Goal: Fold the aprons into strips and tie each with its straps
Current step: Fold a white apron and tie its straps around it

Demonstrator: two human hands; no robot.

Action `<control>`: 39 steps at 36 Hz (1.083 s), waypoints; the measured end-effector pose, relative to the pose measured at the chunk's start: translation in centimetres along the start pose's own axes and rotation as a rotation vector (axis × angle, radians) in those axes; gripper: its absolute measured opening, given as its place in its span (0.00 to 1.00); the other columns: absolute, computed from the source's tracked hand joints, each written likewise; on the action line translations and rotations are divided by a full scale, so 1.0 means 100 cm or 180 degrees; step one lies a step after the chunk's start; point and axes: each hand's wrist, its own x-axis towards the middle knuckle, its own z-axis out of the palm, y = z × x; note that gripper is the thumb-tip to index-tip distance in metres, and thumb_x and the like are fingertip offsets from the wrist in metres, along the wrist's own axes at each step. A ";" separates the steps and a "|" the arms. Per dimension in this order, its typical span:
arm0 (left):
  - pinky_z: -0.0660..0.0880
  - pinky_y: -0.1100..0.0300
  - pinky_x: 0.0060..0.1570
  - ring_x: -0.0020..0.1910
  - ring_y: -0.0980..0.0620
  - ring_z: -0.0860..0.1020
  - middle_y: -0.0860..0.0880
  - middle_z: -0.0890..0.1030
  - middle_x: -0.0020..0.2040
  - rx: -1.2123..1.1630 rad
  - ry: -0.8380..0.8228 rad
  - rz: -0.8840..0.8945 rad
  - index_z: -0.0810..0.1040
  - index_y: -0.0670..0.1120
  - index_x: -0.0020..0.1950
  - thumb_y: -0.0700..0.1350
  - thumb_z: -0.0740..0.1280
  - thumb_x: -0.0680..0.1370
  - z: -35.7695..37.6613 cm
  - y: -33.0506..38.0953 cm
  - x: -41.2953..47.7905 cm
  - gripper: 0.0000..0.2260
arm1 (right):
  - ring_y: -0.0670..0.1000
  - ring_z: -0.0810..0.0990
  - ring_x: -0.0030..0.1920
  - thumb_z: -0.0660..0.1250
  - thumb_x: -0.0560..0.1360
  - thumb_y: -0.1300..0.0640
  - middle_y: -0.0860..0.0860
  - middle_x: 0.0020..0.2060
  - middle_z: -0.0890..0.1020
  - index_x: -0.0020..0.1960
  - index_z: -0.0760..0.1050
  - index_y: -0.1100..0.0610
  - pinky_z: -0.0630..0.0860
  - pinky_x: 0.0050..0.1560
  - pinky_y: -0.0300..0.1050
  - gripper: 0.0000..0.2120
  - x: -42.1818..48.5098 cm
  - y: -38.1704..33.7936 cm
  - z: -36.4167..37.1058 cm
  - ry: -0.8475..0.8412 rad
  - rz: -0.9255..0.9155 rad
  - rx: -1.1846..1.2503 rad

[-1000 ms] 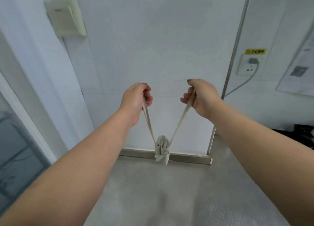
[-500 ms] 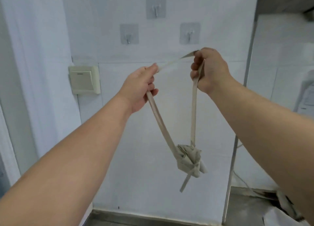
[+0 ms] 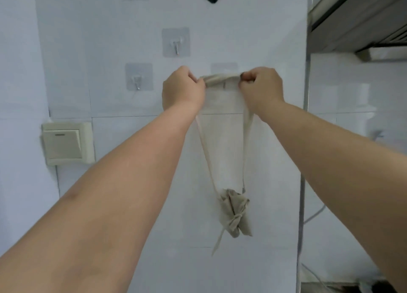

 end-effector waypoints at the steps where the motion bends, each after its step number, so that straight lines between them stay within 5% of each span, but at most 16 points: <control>1: 0.65 0.62 0.39 0.43 0.50 0.73 0.52 0.77 0.43 0.0084 -0.0056 -0.0012 0.67 0.51 0.34 0.46 0.62 0.75 0.001 -0.002 -0.002 0.10 | 0.52 0.76 0.44 0.60 0.76 0.61 0.52 0.39 0.79 0.44 0.80 0.59 0.65 0.39 0.36 0.10 -0.003 0.001 0.003 -0.0032 0.0025 -0.0066; 3: 0.67 0.61 0.39 0.44 0.49 0.74 0.51 0.78 0.43 0.0202 -0.0212 0.0027 0.68 0.51 0.34 0.45 0.63 0.74 0.002 -0.007 -0.010 0.09 | 0.53 0.76 0.45 0.59 0.75 0.62 0.53 0.38 0.79 0.44 0.79 0.59 0.66 0.39 0.39 0.10 -0.011 0.003 0.007 -0.0128 0.0022 -0.0150; 6: 0.71 0.60 0.41 0.45 0.49 0.76 0.51 0.79 0.43 0.0336 -0.0454 0.0045 0.71 0.51 0.35 0.47 0.64 0.74 0.005 -0.019 -0.030 0.08 | 0.54 0.77 0.56 0.59 0.76 0.62 0.54 0.54 0.81 0.57 0.79 0.59 0.69 0.52 0.39 0.14 -0.036 0.013 0.010 -0.0348 -0.0120 -0.0281; 9: 0.68 0.61 0.38 0.43 0.48 0.75 0.51 0.76 0.38 0.0474 -0.0546 0.0120 0.68 0.49 0.33 0.49 0.63 0.76 0.002 -0.023 -0.047 0.13 | 0.54 0.75 0.60 0.57 0.77 0.62 0.54 0.58 0.79 0.61 0.77 0.59 0.68 0.58 0.39 0.15 -0.056 0.016 0.009 -0.0558 -0.0260 -0.0360; 12: 0.71 0.58 0.38 0.42 0.47 0.76 0.50 0.76 0.37 0.0388 -0.0625 0.0146 0.68 0.48 0.34 0.49 0.62 0.78 -0.009 -0.016 -0.051 0.13 | 0.55 0.78 0.53 0.58 0.77 0.61 0.53 0.51 0.79 0.59 0.76 0.59 0.75 0.51 0.42 0.14 -0.053 0.007 0.002 -0.0689 0.0100 -0.0064; 15: 0.77 0.55 0.45 0.44 0.47 0.79 0.48 0.80 0.41 0.0292 -0.1215 -0.0058 0.72 0.50 0.38 0.52 0.65 0.76 -0.017 -0.017 -0.055 0.10 | 0.49 0.76 0.35 0.61 0.77 0.61 0.48 0.39 0.74 0.54 0.76 0.56 0.75 0.29 0.38 0.08 -0.054 0.002 -0.011 -0.1222 0.0519 0.0391; 18: 0.76 0.57 0.44 0.46 0.49 0.78 0.51 0.78 0.46 0.0060 -0.1558 -0.0156 0.74 0.50 0.47 0.53 0.69 0.74 -0.016 -0.028 -0.069 0.09 | 0.46 0.73 0.35 0.66 0.76 0.58 0.48 0.39 0.74 0.53 0.75 0.55 0.74 0.29 0.37 0.07 -0.069 0.008 -0.018 -0.1666 0.0720 0.0357; 22: 0.70 0.62 0.47 0.51 0.51 0.76 0.50 0.76 0.55 -0.0210 -0.1209 0.0151 0.75 0.48 0.59 0.49 0.67 0.76 -0.018 -0.023 -0.076 0.13 | 0.46 0.73 0.36 0.66 0.76 0.58 0.48 0.38 0.72 0.56 0.75 0.59 0.78 0.36 0.40 0.10 -0.072 0.012 -0.020 -0.1260 0.0892 0.0535; 26: 0.65 0.71 0.42 0.40 0.59 0.76 0.48 0.72 0.61 -0.0388 -0.1073 0.0603 0.73 0.49 0.64 0.44 0.64 0.78 -0.021 -0.006 -0.065 0.14 | 0.49 0.77 0.41 0.67 0.75 0.52 0.47 0.42 0.75 0.55 0.73 0.55 0.80 0.49 0.47 0.11 -0.057 0.001 -0.015 -0.1051 0.0699 0.0660; 34: 0.67 0.73 0.43 0.43 0.53 0.79 0.48 0.78 0.57 -0.0534 -0.0947 0.0786 0.77 0.47 0.61 0.42 0.67 0.77 0.003 -0.010 -0.058 0.13 | 0.51 0.75 0.42 0.62 0.76 0.61 0.54 0.49 0.79 0.50 0.68 0.52 0.68 0.32 0.38 0.06 -0.044 -0.003 0.004 -0.0791 0.0211 0.0537; 39: 0.66 0.68 0.44 0.44 0.49 0.78 0.47 0.81 0.50 -0.0539 -0.0223 0.0935 0.80 0.44 0.55 0.42 0.63 0.78 0.013 -0.008 -0.044 0.09 | 0.51 0.76 0.52 0.57 0.76 0.64 0.52 0.53 0.80 0.60 0.76 0.56 0.65 0.45 0.33 0.16 -0.032 0.001 0.006 -0.0258 -0.0208 -0.0017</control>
